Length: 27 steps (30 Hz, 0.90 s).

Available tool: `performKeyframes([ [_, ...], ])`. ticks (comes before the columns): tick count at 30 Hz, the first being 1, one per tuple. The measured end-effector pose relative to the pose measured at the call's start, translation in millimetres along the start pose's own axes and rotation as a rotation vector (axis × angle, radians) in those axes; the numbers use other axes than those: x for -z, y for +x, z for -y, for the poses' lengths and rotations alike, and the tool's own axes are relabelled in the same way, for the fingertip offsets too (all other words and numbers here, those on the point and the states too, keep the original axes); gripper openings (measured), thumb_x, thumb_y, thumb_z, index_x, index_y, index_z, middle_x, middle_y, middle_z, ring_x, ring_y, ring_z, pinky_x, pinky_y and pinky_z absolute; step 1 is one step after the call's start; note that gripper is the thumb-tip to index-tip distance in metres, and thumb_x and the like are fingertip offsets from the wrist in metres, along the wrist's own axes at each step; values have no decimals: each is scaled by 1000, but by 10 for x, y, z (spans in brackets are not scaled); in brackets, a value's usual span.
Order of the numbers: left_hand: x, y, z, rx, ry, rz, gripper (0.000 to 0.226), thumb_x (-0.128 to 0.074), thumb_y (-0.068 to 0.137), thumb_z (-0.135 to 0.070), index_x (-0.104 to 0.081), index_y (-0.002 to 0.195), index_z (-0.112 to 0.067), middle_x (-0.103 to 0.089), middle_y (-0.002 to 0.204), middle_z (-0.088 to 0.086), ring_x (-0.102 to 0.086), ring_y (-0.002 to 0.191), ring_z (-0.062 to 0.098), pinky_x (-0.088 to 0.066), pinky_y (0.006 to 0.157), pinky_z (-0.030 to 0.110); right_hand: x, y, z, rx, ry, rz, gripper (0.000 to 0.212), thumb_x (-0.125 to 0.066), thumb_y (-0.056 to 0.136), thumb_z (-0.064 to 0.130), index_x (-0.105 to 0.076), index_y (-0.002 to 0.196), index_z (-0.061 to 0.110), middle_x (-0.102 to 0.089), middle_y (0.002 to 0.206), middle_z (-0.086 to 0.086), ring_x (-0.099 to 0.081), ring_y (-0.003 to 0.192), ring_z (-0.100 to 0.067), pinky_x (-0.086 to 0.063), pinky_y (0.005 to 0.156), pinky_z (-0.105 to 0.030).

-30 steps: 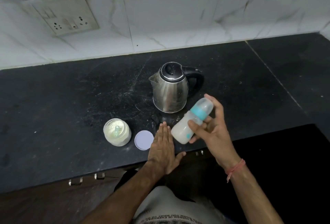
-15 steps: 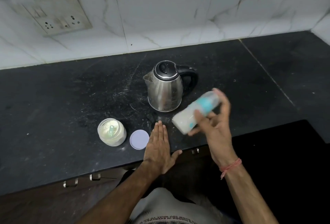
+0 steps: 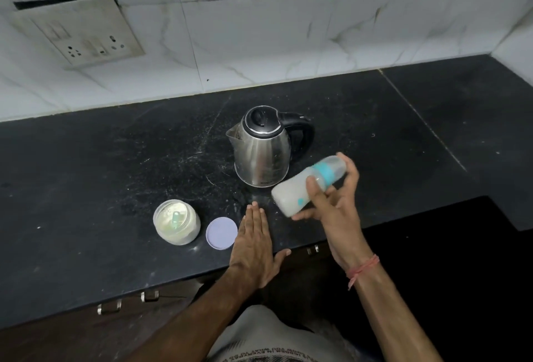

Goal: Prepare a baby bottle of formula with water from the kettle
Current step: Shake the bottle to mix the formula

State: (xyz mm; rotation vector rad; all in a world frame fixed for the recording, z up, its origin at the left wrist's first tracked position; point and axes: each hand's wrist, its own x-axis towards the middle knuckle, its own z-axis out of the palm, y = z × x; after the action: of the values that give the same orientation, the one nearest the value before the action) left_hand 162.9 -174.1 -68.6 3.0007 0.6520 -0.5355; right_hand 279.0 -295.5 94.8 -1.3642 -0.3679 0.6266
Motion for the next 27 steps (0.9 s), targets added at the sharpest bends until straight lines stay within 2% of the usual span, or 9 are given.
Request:
performKeyframes([
  [2,-22,-8,0,-5,8,-11,114,-18,109,-79,21,169,9,29,175,39,22,168,51,4,139,54,-13,17,11,-1,-59,102,80,-75,100,12,-31,160,42,-73,125,-8,-79,110,-32,-68,62,-43],
  [6,-63,2,-6,5,8,-17,114,-16,110,-79,20,168,12,30,174,39,22,168,51,5,139,55,-7,25,4,28,21,-19,79,-73,100,17,-29,161,38,-69,125,-4,-78,110,-30,-67,62,-42],
  [9,-114,-1,6,-7,-32,-90,112,-21,108,-80,16,174,3,25,178,36,18,170,48,4,139,54,-50,13,-34,28,-96,163,83,-78,97,14,-31,161,39,-74,122,-5,-78,106,-33,-66,61,-44],
  [12,-130,9,10,-6,-36,-54,114,-22,109,-78,19,171,8,26,178,35,20,170,48,4,139,53,-66,11,-45,27,-10,32,77,-73,99,13,-31,159,36,-71,123,0,-78,109,-27,-68,63,-45],
  [16,-164,19,28,-16,-96,-113,112,-20,106,-80,8,176,3,17,182,33,13,172,47,0,138,54,-62,9,-53,27,-83,157,80,-76,97,12,-33,159,38,-73,122,-9,-78,106,-34,-67,61,-47],
  [19,-101,16,10,-1,-64,-24,114,-21,110,-78,23,168,10,33,173,38,25,168,49,3,139,54,-31,41,-30,30,22,-4,75,-73,98,19,-33,158,39,-68,123,-4,-77,106,-26,-67,62,-46],
  [22,-103,19,2,-6,-73,-48,115,-21,108,-80,23,170,6,33,173,38,24,168,50,2,139,55,-27,32,-40,9,-73,154,80,-75,96,14,-32,159,38,-74,119,4,-78,107,-30,-67,60,-45],
  [25,-83,16,15,8,-64,-5,114,-20,110,-78,24,167,10,32,174,38,24,168,49,3,139,54,-10,1,-70,19,14,-1,75,-73,98,19,-33,159,37,-71,122,1,-78,107,-25,-67,61,-42],
  [27,-50,0,1,5,-72,-25,113,-22,110,-77,24,169,8,31,175,37,25,168,48,4,139,53,-12,-3,-74,-12,-19,74,76,-74,97,19,-33,158,40,-70,121,-3,-78,106,-25,-67,61,-42],
])
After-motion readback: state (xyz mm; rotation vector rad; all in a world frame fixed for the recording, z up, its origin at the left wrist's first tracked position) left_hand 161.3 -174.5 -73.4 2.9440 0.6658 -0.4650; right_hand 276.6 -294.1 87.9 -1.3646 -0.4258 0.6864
